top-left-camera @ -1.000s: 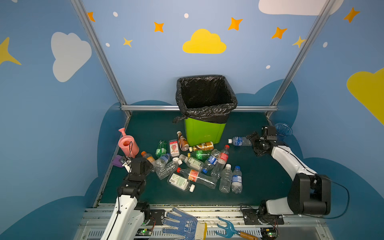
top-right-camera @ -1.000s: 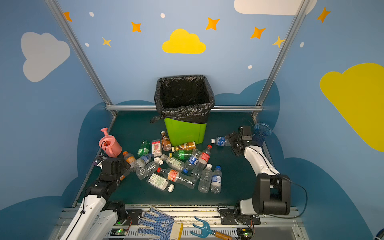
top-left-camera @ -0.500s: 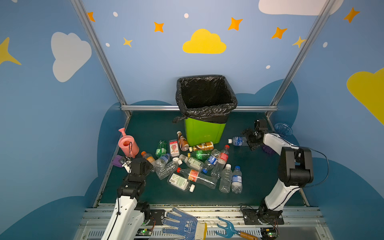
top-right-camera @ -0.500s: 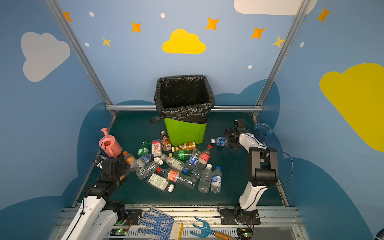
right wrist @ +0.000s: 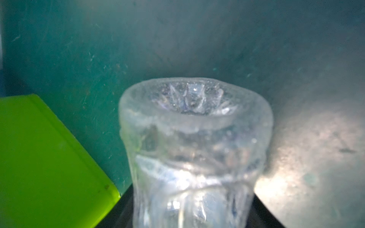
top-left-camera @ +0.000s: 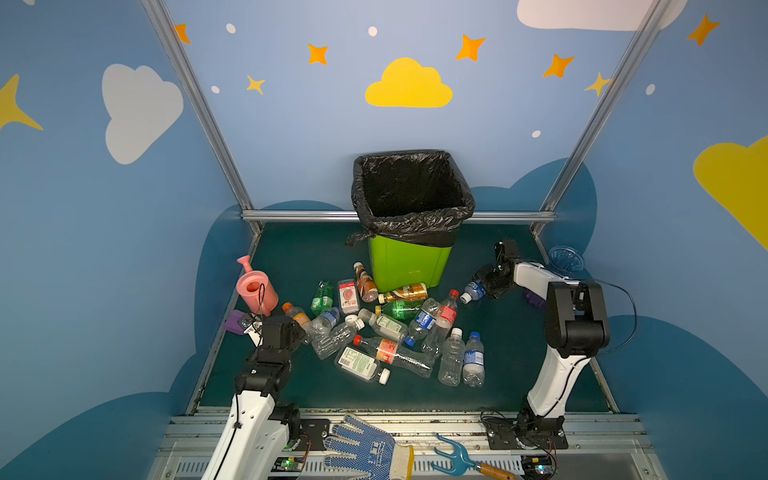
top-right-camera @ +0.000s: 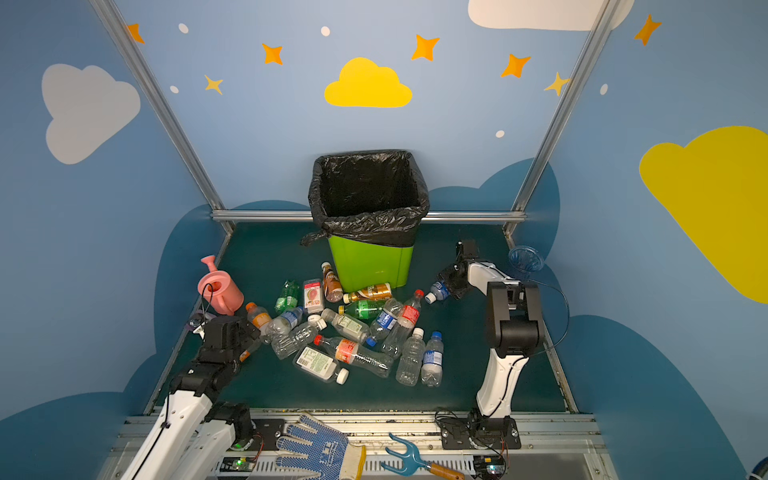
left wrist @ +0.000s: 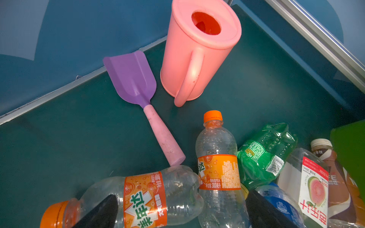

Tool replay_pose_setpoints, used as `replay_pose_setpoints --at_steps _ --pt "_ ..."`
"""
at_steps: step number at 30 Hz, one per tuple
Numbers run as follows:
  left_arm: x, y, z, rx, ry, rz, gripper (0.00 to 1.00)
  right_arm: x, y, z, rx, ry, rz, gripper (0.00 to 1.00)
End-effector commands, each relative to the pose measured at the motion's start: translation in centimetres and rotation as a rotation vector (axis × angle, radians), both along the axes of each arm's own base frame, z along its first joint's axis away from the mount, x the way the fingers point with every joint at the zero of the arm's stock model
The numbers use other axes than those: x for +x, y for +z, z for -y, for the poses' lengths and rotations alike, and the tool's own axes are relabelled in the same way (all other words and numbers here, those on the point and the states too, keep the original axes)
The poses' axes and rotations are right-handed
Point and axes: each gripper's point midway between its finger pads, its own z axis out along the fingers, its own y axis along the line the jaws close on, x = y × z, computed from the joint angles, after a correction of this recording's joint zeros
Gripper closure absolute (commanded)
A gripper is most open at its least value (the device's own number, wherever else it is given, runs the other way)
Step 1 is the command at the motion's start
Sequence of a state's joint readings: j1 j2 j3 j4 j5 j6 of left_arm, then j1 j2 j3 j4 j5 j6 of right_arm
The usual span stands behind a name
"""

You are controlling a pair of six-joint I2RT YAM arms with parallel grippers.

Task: Throw the plastic bottles in the bin
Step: 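Lift the crushed bottle over the green bin and release it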

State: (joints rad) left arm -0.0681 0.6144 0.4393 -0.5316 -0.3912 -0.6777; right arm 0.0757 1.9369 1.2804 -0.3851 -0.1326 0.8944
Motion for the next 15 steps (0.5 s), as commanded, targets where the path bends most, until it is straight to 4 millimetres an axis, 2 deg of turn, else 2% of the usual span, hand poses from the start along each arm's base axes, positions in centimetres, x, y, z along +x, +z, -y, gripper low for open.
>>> replay_pose_setpoints --at_steps 1,3,4,7,8,10,13,15 --pt "-0.2 0.3 -0.3 0.010 0.016 -0.006 0.00 1.1 3.2 -0.5 0.005 0.045 0.078 0.45" --pt "-0.2 0.2 -0.3 0.008 0.016 -0.011 0.00 1.8 5.8 -0.8 0.014 0.066 0.145 0.47" --pt "-0.2 0.2 -0.3 0.008 0.018 -0.010 0.00 2.2 7.7 -0.9 0.025 0.080 0.196 0.49" --pt "-0.2 0.2 -0.4 0.013 0.023 -0.011 0.00 2.8 16.3 -0.3 -0.001 0.107 0.400 0.52" --pt "-0.2 0.3 -0.5 0.016 0.026 -0.008 0.00 2.6 20.0 0.4 -0.029 0.099 0.485 0.52" --pt "-0.2 0.5 -0.5 0.020 0.026 -0.008 0.00 1.5 26.9 2.5 -0.084 0.035 0.650 0.51" --pt "-0.1 0.6 -0.5 0.025 0.023 -0.011 0.00 -1.8 36.7 6.5 -0.138 -0.117 0.921 0.50" --pt "-0.1 0.6 -0.5 0.025 0.021 -0.013 0.00 -3.7 40.9 8.0 -0.148 -0.175 1.030 0.49"
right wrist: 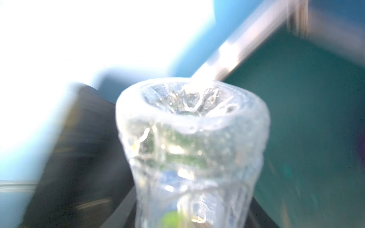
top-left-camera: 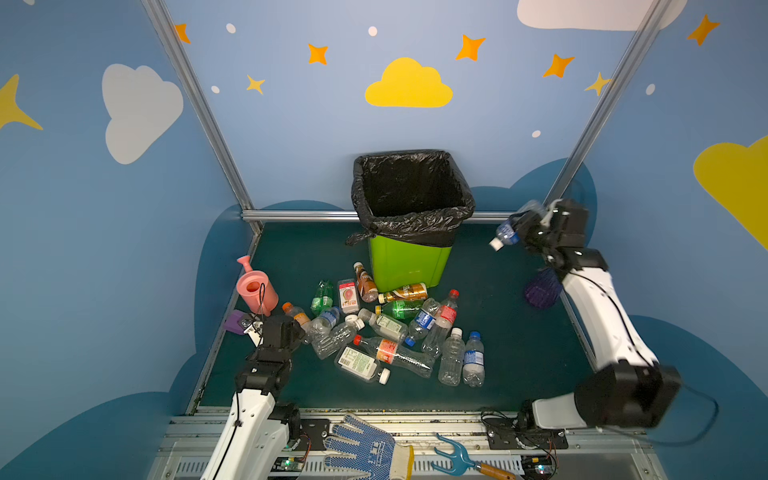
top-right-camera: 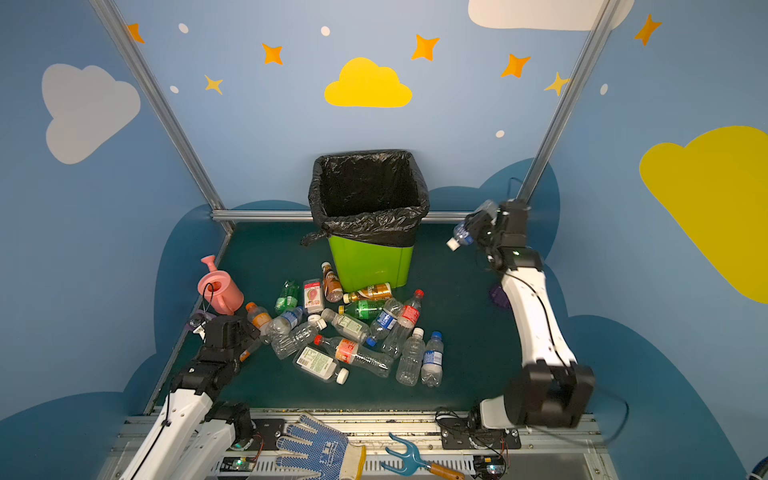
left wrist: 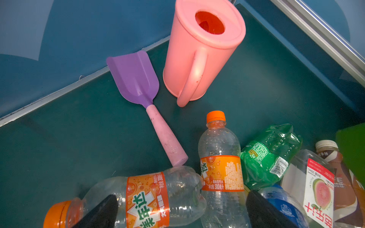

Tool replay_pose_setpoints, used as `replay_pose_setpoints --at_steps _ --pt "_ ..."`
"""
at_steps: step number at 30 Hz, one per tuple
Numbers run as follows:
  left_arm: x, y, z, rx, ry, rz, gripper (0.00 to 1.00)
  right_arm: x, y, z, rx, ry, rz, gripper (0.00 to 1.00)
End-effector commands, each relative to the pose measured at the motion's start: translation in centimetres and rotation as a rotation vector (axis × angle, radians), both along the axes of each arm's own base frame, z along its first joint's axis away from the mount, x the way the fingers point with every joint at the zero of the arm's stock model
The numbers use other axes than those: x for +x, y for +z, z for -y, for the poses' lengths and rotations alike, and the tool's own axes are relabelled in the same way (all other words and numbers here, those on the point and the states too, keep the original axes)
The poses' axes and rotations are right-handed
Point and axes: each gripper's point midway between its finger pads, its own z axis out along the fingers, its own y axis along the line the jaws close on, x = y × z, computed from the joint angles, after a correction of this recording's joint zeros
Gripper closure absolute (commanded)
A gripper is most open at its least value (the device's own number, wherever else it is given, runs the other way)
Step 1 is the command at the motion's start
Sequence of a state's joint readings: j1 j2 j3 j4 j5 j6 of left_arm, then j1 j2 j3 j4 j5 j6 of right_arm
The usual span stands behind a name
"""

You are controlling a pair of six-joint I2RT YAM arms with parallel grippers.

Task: Throw the plastic bottles in the bin
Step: 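Lift the crushed bottle over the green bin and release it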

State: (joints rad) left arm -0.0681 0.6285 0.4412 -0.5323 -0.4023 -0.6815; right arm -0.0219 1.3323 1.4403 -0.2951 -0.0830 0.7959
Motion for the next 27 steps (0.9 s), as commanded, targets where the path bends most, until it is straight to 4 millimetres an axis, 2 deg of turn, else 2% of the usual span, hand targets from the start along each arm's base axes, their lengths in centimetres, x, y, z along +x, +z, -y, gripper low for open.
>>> replay_pose_setpoints --at_steps 1,4,7,9,11,12,13,14,17,20,23,27 --pt "0.0 0.7 -0.2 0.014 0.009 -0.001 0.00 -2.9 7.6 2.9 -0.016 -0.119 0.213 0.48" --pt "0.0 0.5 -0.1 0.004 0.004 -0.004 0.00 -3.5 11.5 1.9 0.033 -0.073 0.319 0.47" --pt "0.0 0.5 0.1 -0.007 0.003 0.001 0.00 -1.8 13.6 -1.4 0.070 0.023 0.378 0.47" --pt "0.0 0.5 0.1 -0.012 0.003 0.009 0.00 0.6 14.7 -7.2 0.031 0.188 0.377 0.44" --pt "0.0 0.6 0.2 -0.016 -0.001 0.015 0.00 2.3 15.6 -14.5 -0.014 0.457 0.361 0.35" --pt "0.1 0.7 0.3 -0.019 -0.003 0.018 0.00 2.6 15.6 -17.2 -0.040 0.559 0.328 0.29" --pt "0.0 0.9 0.3 -0.017 -0.005 0.017 0.00 2.8 15.2 -19.0 -0.090 0.616 0.283 0.23" --pt "0.0 1.0 0.3 -0.017 -0.006 0.016 0.00 2.3 15.7 -19.5 -0.154 0.626 0.283 0.18" --pt "-0.4 1.5 0.1 -0.010 0.001 0.017 0.00 0.7 17.6 -17.9 -0.194 0.560 0.300 0.07" --pt "-0.7 1.3 0.1 -0.014 0.006 0.030 0.00 -1.1 20.1 -16.5 -0.184 0.494 0.412 0.06" --pt "-1.0 1.0 0.1 -0.026 0.013 0.034 0.00 -3.1 20.0 -14.4 -0.140 0.388 0.532 0.04" --pt "-0.9 1.1 0.3 -0.031 -0.002 0.040 0.00 -3.7 16.9 -12.7 -0.151 0.364 0.462 0.04"
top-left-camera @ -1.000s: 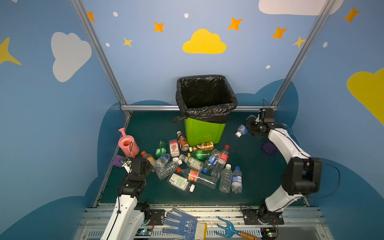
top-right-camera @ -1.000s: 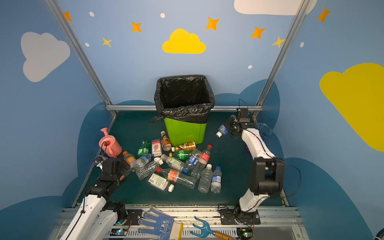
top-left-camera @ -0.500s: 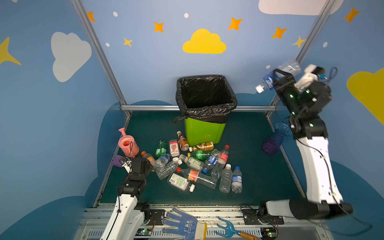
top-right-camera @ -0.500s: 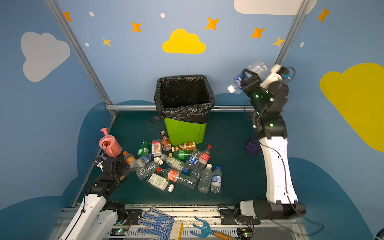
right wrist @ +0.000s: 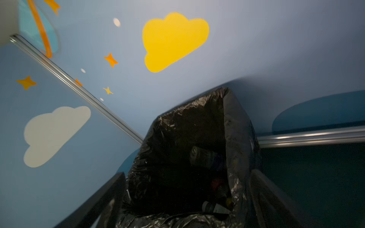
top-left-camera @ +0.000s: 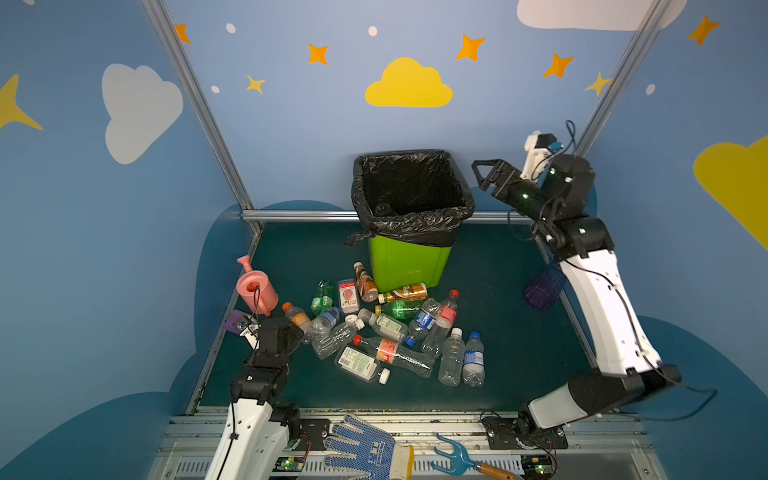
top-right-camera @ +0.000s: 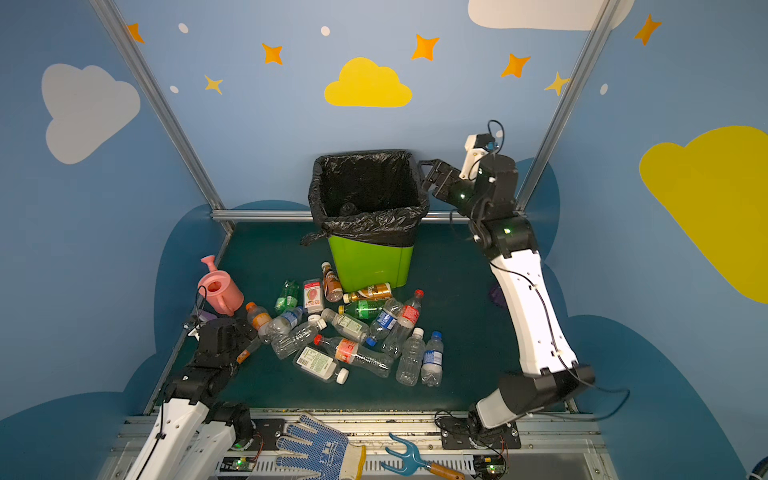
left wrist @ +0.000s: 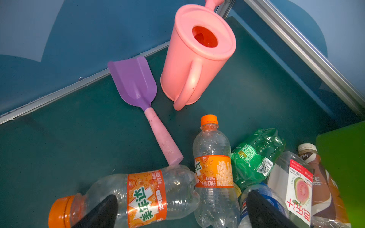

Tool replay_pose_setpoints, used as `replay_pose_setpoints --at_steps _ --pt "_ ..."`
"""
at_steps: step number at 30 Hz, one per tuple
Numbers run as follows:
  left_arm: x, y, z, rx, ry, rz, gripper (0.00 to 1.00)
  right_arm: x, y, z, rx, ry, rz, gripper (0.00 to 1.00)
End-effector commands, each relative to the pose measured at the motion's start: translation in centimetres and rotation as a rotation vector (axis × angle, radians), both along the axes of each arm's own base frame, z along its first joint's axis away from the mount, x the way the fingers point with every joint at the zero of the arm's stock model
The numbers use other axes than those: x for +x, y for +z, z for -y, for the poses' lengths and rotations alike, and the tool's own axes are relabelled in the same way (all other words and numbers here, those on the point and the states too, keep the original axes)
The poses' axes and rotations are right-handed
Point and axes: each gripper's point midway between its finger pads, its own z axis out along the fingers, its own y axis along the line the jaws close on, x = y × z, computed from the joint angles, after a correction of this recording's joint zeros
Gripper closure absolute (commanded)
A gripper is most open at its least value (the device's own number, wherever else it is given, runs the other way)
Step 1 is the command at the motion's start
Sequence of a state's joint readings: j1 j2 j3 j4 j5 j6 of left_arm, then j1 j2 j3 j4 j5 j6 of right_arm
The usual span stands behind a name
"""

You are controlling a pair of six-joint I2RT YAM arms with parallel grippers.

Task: Throw the plastic bottles in the bin
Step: 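Lower the right gripper to the blue-cap water bottle in the pile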

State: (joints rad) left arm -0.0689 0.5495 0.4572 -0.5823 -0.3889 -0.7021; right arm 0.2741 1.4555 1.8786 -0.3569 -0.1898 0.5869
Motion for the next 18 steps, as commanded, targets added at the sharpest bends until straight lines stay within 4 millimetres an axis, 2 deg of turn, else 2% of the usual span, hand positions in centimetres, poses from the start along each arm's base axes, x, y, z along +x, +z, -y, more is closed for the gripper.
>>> replay_pose_setpoints --at_steps 1,5,9,12,15,18 --pt "-0.2 -0.1 0.3 -0.005 -0.013 -0.010 0.00 -0.8 1.8 2.0 0.042 -0.053 0.127 0.04" --pt "0.3 0.3 0.9 -0.019 -0.050 -0.008 0.00 -0.3 -4.6 4.7 0.087 -0.116 0.005 0.04" --pt "0.9 0.5 1.8 -0.028 -0.112 -0.010 0.00 -0.2 -13.9 7.1 0.132 -0.164 -0.199 0.04" --pt "0.9 0.4 2.0 -0.024 -0.124 -0.026 0.00 -0.8 -19.5 8.0 0.154 -0.174 -0.334 0.04" --pt "0.5 0.2 1.5 -0.021 -0.093 -0.053 0.00 -1.6 -24.0 8.7 0.169 -0.192 -0.434 0.04" --pt "-0.4 -0.1 0.6 0.004 -0.040 -0.107 0.00 -2.3 -27.0 9.4 0.170 -0.214 -0.503 0.04"
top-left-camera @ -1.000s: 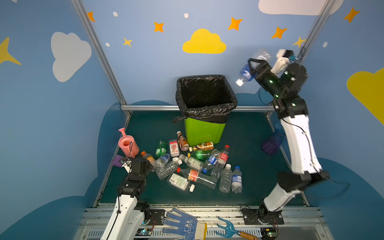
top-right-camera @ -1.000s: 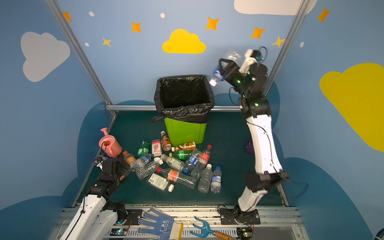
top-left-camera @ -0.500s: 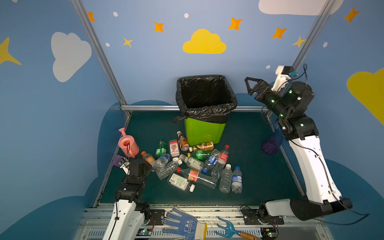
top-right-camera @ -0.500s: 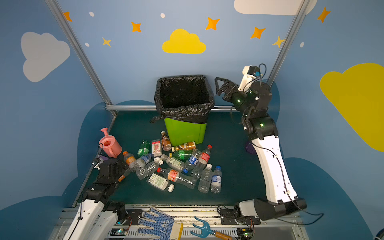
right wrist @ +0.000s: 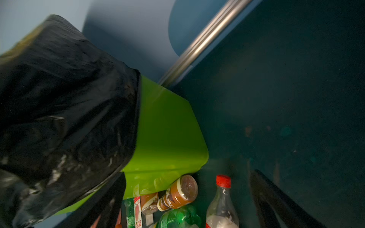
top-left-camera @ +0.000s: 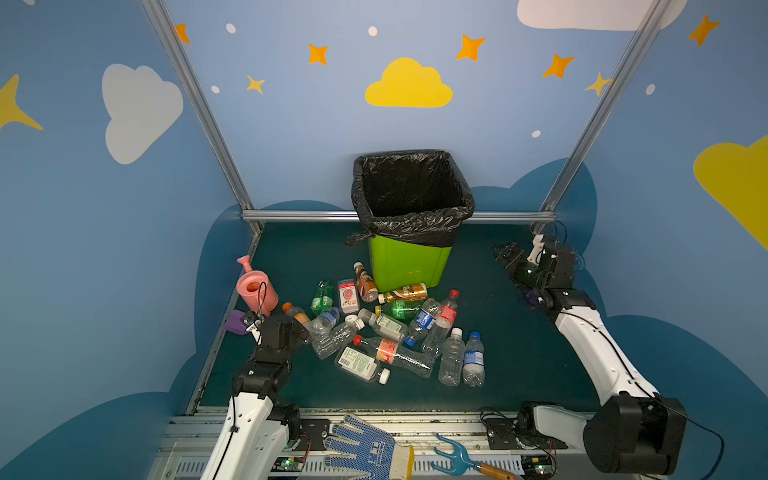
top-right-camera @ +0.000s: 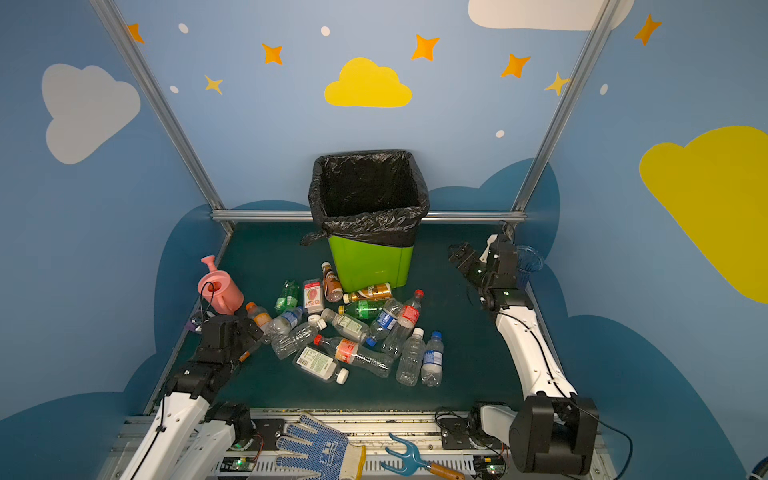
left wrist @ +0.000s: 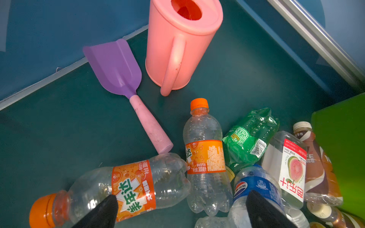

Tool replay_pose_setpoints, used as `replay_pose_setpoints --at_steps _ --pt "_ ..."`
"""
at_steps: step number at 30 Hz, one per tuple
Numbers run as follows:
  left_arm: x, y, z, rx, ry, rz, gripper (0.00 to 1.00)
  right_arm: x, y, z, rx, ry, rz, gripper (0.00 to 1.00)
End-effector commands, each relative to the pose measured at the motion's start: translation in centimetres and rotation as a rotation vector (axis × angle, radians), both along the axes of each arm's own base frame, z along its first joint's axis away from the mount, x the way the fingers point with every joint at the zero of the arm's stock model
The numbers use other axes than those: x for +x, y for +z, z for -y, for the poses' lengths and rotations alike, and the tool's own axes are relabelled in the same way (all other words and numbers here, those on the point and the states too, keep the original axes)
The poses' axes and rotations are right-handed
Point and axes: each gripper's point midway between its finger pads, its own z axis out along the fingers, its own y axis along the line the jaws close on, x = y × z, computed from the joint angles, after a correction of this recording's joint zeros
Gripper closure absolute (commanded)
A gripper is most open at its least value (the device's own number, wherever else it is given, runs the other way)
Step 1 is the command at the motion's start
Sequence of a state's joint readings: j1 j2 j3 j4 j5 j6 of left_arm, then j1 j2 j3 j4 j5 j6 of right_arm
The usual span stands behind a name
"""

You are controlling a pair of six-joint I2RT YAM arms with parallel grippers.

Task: Throw the plastic bottles in the bin
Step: 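Lower the right gripper to the blue-cap water bottle in the pile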

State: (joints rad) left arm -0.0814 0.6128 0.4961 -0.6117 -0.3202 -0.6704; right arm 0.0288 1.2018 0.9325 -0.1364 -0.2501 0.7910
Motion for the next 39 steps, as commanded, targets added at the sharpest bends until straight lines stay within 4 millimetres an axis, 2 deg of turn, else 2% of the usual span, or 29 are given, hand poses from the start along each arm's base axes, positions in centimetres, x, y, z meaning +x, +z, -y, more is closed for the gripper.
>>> replay_pose_setpoints --at_steps 1,3,6,11,14,19,26,31,32,39 --pt "-1.2 0.3 -1.3 0.041 0.076 -0.055 0.00 -0.7 0.9 0.3 0.039 -0.002 0.035 0.04" --pt "-1.7 0.3 -2.0 0.060 0.117 -0.075 0.00 -0.8 -0.1 0.8 0.047 -0.006 0.007 0.04" --pt "-1.4 0.3 -2.3 0.076 0.135 -0.087 0.00 -0.9 -1.5 1.2 0.064 -0.007 -0.037 0.04" --pt "-0.5 -0.8 -1.8 0.056 0.119 -0.168 0.00 -0.9 -3.5 1.9 0.106 -0.018 -0.104 0.04" --pt "-0.5 -0.6 -1.2 0.018 0.119 -0.178 0.00 -1.5 -4.4 1.6 0.090 0.022 -0.141 0.04" --pt "0.1 0.8 -1.0 0.018 0.101 -0.066 0.00 -5.3 -8.0 0.2 -0.012 0.105 -0.346 0.07" --pt "1.0 1.1 -0.5 0.014 0.057 -0.031 0.00 -12.0 -13.7 -2.0 -0.104 0.182 -0.551 0.15" --pt "1.4 1.9 -0.4 0.029 0.039 -0.006 0.00 -15.3 -15.4 -2.9 -0.137 0.216 -0.617 0.17" --pt "1.4 1.9 -0.4 0.031 0.036 -0.005 0.00 -16.4 -16.4 -3.0 -0.139 0.222 -0.648 0.17" --pt "1.5 1.1 -0.1 0.017 0.027 -0.010 0.00 -20.1 -18.3 -4.0 -0.168 0.265 -0.724 0.20"
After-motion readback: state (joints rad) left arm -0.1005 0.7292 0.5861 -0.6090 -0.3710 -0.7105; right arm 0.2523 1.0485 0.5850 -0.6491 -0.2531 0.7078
